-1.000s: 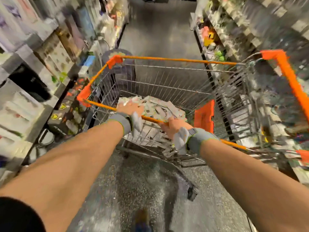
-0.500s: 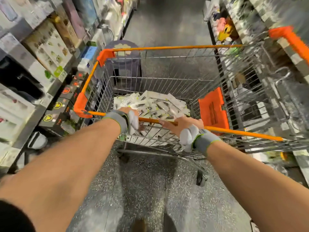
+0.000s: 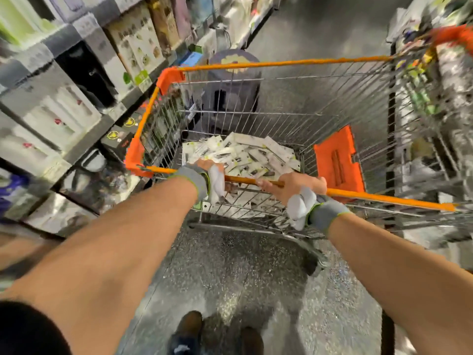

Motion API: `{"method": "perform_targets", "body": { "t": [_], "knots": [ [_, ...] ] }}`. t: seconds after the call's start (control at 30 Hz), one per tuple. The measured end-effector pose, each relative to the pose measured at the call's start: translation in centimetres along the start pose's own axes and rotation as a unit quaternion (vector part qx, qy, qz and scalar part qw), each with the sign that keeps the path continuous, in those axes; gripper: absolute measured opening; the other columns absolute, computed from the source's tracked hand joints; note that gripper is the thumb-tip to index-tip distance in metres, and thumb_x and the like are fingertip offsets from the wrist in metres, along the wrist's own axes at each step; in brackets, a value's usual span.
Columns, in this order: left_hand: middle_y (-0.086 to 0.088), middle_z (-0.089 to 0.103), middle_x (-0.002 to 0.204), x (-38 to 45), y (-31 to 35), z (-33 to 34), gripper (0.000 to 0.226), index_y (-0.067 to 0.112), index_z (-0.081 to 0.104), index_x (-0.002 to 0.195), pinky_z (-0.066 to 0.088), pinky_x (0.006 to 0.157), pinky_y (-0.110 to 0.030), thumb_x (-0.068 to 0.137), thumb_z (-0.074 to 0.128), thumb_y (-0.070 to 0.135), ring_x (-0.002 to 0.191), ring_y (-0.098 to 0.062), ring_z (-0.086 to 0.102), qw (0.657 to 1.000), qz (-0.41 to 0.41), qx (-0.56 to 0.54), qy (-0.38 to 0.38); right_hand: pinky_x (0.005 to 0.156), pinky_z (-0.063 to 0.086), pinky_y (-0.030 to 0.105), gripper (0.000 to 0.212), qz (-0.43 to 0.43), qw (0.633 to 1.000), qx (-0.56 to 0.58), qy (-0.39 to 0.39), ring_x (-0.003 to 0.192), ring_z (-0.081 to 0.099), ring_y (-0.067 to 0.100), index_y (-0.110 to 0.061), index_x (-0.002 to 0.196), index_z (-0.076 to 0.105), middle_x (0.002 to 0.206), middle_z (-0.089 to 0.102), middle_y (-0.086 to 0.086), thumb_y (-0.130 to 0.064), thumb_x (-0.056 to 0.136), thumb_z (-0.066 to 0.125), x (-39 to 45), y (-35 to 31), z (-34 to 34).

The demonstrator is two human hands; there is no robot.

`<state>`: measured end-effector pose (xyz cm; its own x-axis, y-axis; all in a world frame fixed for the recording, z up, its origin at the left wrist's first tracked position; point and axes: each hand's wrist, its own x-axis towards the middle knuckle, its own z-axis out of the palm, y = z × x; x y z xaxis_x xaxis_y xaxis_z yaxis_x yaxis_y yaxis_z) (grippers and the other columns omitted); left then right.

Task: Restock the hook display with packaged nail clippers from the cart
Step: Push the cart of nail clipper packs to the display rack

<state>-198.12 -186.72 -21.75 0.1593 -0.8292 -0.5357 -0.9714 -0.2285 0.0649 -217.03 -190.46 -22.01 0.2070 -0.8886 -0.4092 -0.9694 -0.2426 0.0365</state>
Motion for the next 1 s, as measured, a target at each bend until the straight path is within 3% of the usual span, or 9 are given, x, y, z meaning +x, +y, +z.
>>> {"method": "perform_targets", "body": {
  "t": [0.07, 0.23, 0.33, 0.4, 0.53, 0.63, 0.77, 0.9, 1.0],
  "knots": [
    [-0.01, 0.061, 0.118, -1.2, 0.4, 1.1, 0.042, 0.009, 0.06, 0.115, 0.045, 0.09, -0.033, 0.089, 0.057, 0.041, 0.111, -0.027, 0.058, 1.0, -0.025, -0.006, 0.002, 0.074, 0.035, 0.037, 0.081, -0.066, 0.998, 0.012, 0.019, 0.075, 0.052, 0.02, -0.021, 0.08, 0.059, 0.077, 0.058, 0.0, -0.09, 0.069, 0.019, -0.6, 0.9, 0.5],
    [-0.009, 0.059, 0.122, -5.5, 1.5, 3.4, 0.045, 0.008, 0.059, 0.119, 0.042, 0.093, -0.032, 0.093, 0.048, 0.044, 0.115, -0.025, 0.055, 0.997, -0.072, -0.029, -0.001, 0.065, 0.039, 0.033, 0.089, -0.2, 0.979, -0.001, 0.026, 0.058, 0.052, 0.019, -0.02, 0.058, 0.044, 0.053, 0.043, -0.003, -0.096, 0.052, -0.001, -2.5, 2.0, 1.5],
    [-0.012, 0.057, 0.126, -8.3, 1.8, 4.7, 0.036, 0.006, 0.056, 0.123, 0.042, 0.094, -0.032, 0.095, 0.05, 0.028, 0.118, -0.026, 0.054, 0.995, -0.096, -0.038, -0.013, 0.077, 0.034, 0.036, 0.121, -0.215, 0.976, -0.016, 0.041, 0.082, 0.061, 0.02, -0.023, 0.096, 0.07, 0.066, 0.058, -0.005, -0.1, 0.045, -0.007, -4.0, 2.1, 2.1],
    [-0.013, 0.057, 0.126, -9.4, 1.6, 5.9, 0.034, 0.005, 0.056, 0.123, 0.043, 0.093, -0.032, 0.094, 0.052, 0.023, 0.118, -0.026, 0.054, 0.993, -0.108, -0.04, -0.021, 0.075, 0.037, 0.034, 0.131, -0.233, 0.969, -0.065, 0.057, 0.088, 0.064, 0.019, -0.027, 0.112, 0.068, 0.085, 0.07, -0.003, -0.098, 0.038, -0.013, -5.0, 2.0, 2.3],
    [-0.014, 0.056, 0.127, -11.0, 1.3, 7.6, 0.018, 0.015, 0.058, 0.109, 0.042, 0.087, -0.032, 0.094, 0.051, 0.022, 0.102, -0.023, 0.055, 0.992, -0.102, -0.052, -0.048, 0.061, 0.033, 0.03, 0.092, -0.273, 0.957, -0.067, 0.066, 0.066, 0.057, 0.018, -0.02, 0.069, 0.056, 0.063, 0.056, -0.002, -0.096, 0.057, 0.005, -6.1, 1.8, 2.4],
    [-0.014, 0.057, 0.126, -12.3, 0.6, 8.4, 0.009, 0.017, 0.042, 0.092, 0.039, 0.08, -0.031, 0.095, 0.049, 0.021, 0.087, -0.016, 0.039, 0.991, -0.104, -0.072, -0.047, 0.065, 0.035, 0.03, 0.069, -0.276, 0.958, -0.081, 0.014, 0.063, 0.05, 0.019, -0.02, 0.063, 0.041, 0.062, 0.046, -0.001, -0.088, 0.07, 0.029, -6.4, 0.8, 2.3],
    [-0.011, 0.05, 0.102, -14.0, -0.6, 9.1, 0.02, 0.016, 0.039, 0.078, 0.031, 0.074, -0.024, 0.095, 0.05, 0.014, 0.087, -0.017, 0.036, 0.989, -0.096, -0.093, -0.06, 0.068, 0.034, 0.03, 0.065, -0.274, 0.956, -0.105, -0.017, 0.067, 0.048, 0.017, -0.024, 0.062, 0.041, 0.063, 0.047, -0.005, -0.088, 0.069, 0.03, -6.9, -0.9, 1.8],
    [-0.003, 0.04, 0.095, -15.1, -1.9, 9.7, 0.037, 0.023, 0.031, 0.065, 0.031, 0.071, -0.023, 0.095, 0.051, 0.015, 0.084, -0.018, 0.037, 0.984, -0.115, -0.115, -0.076, 0.054, 0.033, 0.025, 0.072, -0.298, 0.947, -0.12, 0.001, 0.06, 0.05, 0.014, -0.02, 0.071, 0.059, 0.063, 0.053, -0.003, -0.087, 0.07, 0.031, -7.6, -2.4, 1.0],
    [-0.001, 0.037, 0.07, -15.5, -2.8, 10.6, 0.039, 0.023, 0.03, 0.062, 0.032, 0.066, -0.024, 0.097, 0.047, 0.024, 0.064, -0.016, 0.038, 0.981, -0.142, -0.119, -0.059, 0.052, 0.033, 0.023, 0.075, -0.315, 0.939, -0.134, 0.01, 0.058, 0.051, 0.013, -0.019, 0.073, 0.061, 0.062, 0.055, -0.004, -0.088, 0.069, 0.03, -7.8, -4.0, 0.8]
  ]
}}
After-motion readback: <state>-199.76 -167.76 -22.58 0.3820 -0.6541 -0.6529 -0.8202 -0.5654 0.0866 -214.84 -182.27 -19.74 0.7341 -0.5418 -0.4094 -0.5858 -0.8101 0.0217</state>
